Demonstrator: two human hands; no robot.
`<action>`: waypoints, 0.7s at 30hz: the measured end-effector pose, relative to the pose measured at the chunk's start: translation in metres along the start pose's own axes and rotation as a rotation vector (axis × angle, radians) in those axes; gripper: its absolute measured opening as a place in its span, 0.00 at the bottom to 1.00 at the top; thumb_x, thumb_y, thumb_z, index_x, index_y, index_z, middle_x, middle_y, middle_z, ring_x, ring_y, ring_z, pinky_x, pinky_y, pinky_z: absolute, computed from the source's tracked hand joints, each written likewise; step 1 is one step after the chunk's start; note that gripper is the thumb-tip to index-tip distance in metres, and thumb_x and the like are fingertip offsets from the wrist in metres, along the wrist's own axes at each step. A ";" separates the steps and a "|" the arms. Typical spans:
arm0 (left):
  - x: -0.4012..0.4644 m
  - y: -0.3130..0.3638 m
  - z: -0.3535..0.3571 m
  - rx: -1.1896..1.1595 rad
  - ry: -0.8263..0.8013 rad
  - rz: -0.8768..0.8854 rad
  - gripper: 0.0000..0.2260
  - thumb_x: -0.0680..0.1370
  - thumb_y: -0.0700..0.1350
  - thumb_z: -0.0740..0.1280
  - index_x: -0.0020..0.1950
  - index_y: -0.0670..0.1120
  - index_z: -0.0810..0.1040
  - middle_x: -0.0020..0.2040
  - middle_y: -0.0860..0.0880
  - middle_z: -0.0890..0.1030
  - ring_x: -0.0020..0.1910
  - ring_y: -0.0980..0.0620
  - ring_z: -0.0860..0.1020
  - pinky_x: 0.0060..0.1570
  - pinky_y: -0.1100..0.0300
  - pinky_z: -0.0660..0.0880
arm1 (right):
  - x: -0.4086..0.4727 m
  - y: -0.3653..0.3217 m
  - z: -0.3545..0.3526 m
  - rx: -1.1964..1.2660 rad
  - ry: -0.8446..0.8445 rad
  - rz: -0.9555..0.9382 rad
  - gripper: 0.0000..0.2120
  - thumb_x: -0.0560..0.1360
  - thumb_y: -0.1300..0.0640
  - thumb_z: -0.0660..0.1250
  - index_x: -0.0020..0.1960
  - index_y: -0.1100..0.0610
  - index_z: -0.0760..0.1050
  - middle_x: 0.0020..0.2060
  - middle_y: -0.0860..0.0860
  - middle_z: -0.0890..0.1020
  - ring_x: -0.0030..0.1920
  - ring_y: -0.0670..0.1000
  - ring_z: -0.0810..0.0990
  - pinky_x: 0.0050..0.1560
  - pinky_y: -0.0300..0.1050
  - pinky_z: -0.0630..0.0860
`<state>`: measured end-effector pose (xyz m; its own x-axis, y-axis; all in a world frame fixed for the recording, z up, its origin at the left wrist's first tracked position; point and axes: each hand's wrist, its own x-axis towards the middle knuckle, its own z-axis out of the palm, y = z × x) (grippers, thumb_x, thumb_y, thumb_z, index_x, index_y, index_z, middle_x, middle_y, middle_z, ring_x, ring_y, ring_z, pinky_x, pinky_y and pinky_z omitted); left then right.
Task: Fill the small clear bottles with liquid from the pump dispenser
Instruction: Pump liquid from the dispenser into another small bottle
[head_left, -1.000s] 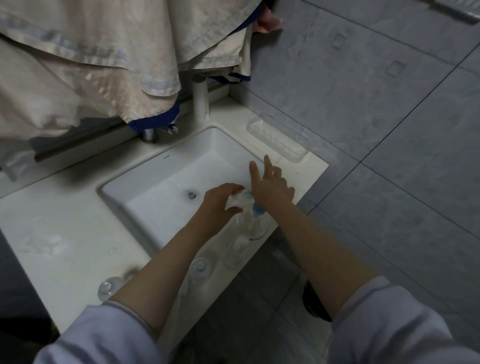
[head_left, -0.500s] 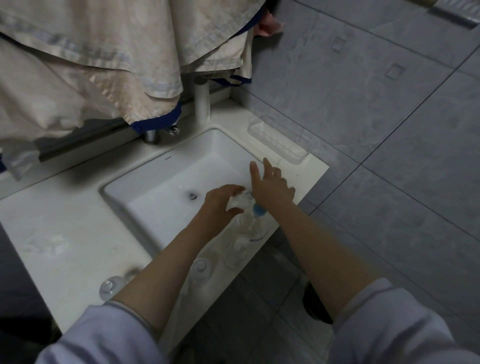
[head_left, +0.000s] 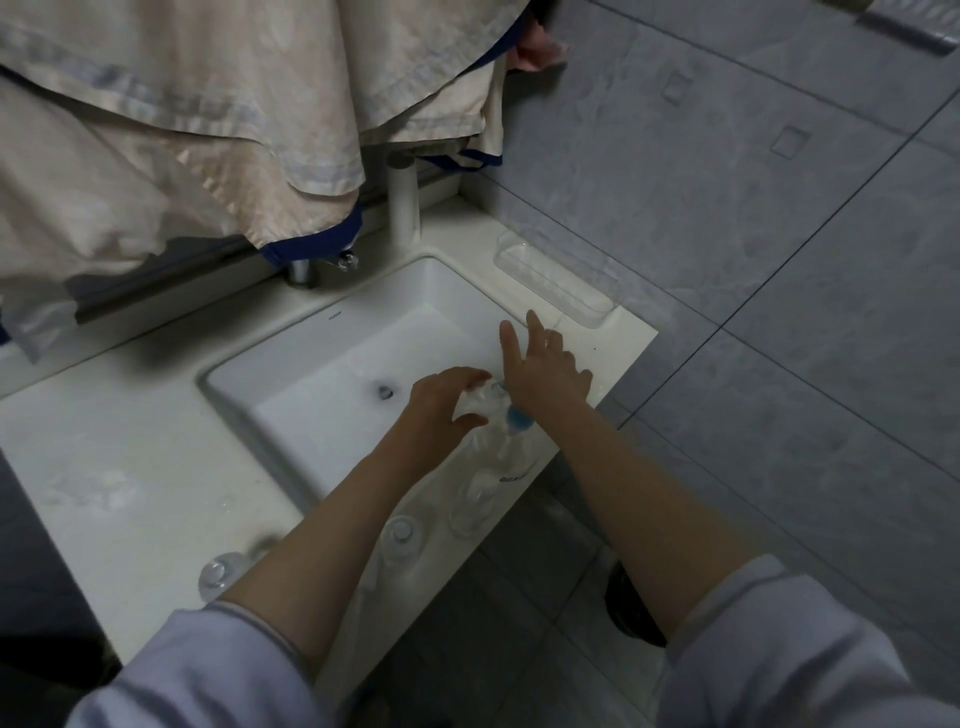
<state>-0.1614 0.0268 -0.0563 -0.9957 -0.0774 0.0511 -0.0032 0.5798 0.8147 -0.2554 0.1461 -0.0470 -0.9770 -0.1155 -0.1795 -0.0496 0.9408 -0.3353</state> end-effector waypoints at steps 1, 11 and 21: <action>0.002 0.001 0.001 0.004 -0.019 -0.014 0.21 0.75 0.42 0.68 0.67 0.44 0.70 0.66 0.44 0.73 0.65 0.48 0.70 0.63 0.64 0.63 | 0.000 0.000 -0.001 0.008 0.005 0.007 0.35 0.75 0.31 0.34 0.77 0.46 0.43 0.77 0.53 0.54 0.73 0.59 0.59 0.70 0.64 0.51; -0.001 0.003 0.001 -0.002 -0.058 -0.013 0.21 0.75 0.40 0.67 0.68 0.42 0.69 0.66 0.44 0.72 0.66 0.49 0.70 0.66 0.62 0.63 | -0.003 0.001 0.003 -0.020 -0.034 0.028 0.35 0.75 0.31 0.34 0.77 0.46 0.42 0.77 0.53 0.54 0.73 0.60 0.60 0.71 0.64 0.52; 0.004 0.005 0.003 0.000 -0.154 -0.109 0.26 0.76 0.51 0.62 0.69 0.38 0.66 0.68 0.41 0.70 0.67 0.45 0.69 0.68 0.61 0.61 | -0.007 0.003 0.009 0.000 0.033 0.022 0.35 0.75 0.32 0.34 0.77 0.46 0.43 0.76 0.54 0.57 0.71 0.59 0.63 0.70 0.64 0.53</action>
<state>-0.1658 0.0312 -0.0539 -0.9918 -0.0143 -0.1268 -0.1119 0.5744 0.8109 -0.2471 0.1466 -0.0549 -0.9842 -0.0837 -0.1562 -0.0276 0.9430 -0.3317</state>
